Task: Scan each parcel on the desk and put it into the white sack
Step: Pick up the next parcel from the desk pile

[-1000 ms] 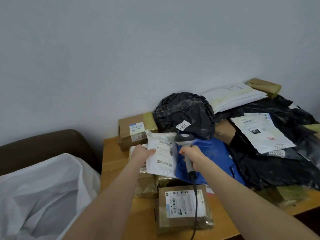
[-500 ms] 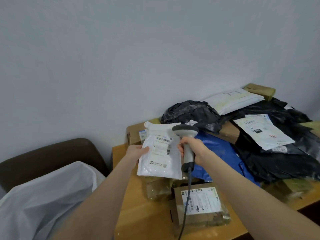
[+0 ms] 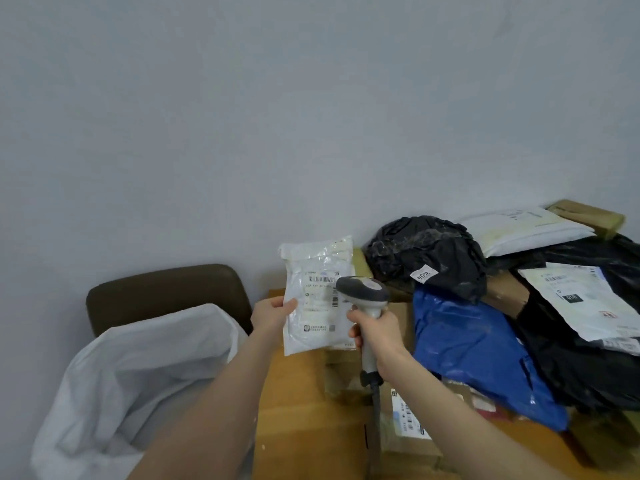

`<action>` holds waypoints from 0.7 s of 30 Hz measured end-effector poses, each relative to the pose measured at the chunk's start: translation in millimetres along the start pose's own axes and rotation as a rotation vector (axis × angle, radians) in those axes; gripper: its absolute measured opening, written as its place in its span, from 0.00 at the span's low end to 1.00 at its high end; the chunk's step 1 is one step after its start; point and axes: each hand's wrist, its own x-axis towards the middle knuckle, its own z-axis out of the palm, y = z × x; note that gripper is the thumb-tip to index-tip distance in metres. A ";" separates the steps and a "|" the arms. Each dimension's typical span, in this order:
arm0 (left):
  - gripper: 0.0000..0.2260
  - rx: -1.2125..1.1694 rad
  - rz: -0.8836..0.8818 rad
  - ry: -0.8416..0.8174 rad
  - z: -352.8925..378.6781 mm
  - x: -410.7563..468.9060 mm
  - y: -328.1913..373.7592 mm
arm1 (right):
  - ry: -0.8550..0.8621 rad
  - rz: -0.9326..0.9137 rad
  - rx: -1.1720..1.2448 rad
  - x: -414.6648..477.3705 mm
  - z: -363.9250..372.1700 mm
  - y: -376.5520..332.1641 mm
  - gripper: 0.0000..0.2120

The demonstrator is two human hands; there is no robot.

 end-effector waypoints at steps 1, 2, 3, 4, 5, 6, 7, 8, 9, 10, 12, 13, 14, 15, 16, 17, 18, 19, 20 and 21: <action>0.12 0.006 0.011 0.008 -3.0 -0.6 -2.8 | -0.004 -0.009 -0.011 -3.9 3.2 1.1 0.04; 0.10 0.014 0.016 0.020 -5.6 -3.5 -4.1 | -0.011 -0.018 -0.019 -7.1 6.1 2.5 0.04; 0.09 0.025 0.021 0.035 -7.6 -6.0 -5.6 | -0.018 -0.025 -0.029 -10.0 8.7 4.2 0.04; 0.07 0.034 0.025 0.051 -9.7 -8.5 -6.8 | -0.027 -0.029 -0.040 -13.3 11.1 5.0 0.04; 0.07 0.031 0.027 0.063 -11.5 -10.0 -8.4 | -0.035 -0.033 -0.054 -16.0 13.2 5.9 0.04; 0.06 0.027 0.024 0.066 -13.0 -12.5 -9.2 | -0.042 -0.036 -0.068 -18.2 14.7 7.0 0.04; 0.06 0.023 0.021 0.070 -14.1 -14.9 -9.7 | -0.047 -0.037 -0.081 -20.3 16.0 8.2 0.04; 0.06 0.019 0.018 0.077 -15.4 -17.0 -10.9 | -0.051 -0.037 -0.092 -22.1 16.9 10.0 0.04; 0.07 0.018 0.016 0.083 -16.9 -18.2 -12.8 | -0.054 -0.036 -0.098 -23.6 17.8 12.2 0.04; 0.07 0.019 0.014 0.091 -17.8 -19.5 -14.2 | -0.058 -0.034 -0.102 -25.9 18.4 13.7 0.05; 0.08 0.022 0.011 0.103 -19.5 -22.3 -16.0 | -0.073 -0.029 -0.102 -30.1 19.1 14.9 0.05; 0.08 0.024 0.011 0.110 -19.9 -23.7 -16.7 | -0.081 -0.027 -0.101 -31.9 18.9 15.0 0.04; 0.07 0.027 0.010 0.113 -20.1 -24.9 -17.0 | -0.088 -0.025 -0.099 -33.2 18.6 14.8 0.04; 0.07 0.025 0.009 0.115 -19.7 -26.1 -17.2 | -0.093 -0.021 -0.096 -34.0 17.7 14.9 0.04; 0.08 0.025 0.009 0.119 -19.6 -26.5 -17.8 | -0.096 -0.018 -0.094 -34.9 17.0 14.8 0.03; 0.08 0.029 0.010 0.125 -19.2 -26.8 -18.1 | -0.100 -0.014 -0.091 -35.7 16.6 14.6 0.03; 0.09 0.033 0.012 0.133 -18.6 -28.1 -18.2 | -0.104 -0.010 -0.087 -36.9 15.7 14.4 0.03; 0.10 0.034 0.014 0.138 -18.0 -29.4 -18.2 | -0.107 -0.009 -0.084 -38.1 14.9 14.0 0.03; 0.11 0.034 0.014 0.143 -17.5 -30.4 -18.4 | -0.109 -0.010 -0.083 -39.5 13.9 13.5 0.04; 0.12 0.037 0.014 0.146 -17.3 -32.0 -18.5 | -0.110 -0.011 -0.083 -40.5 12.8 13.4 0.04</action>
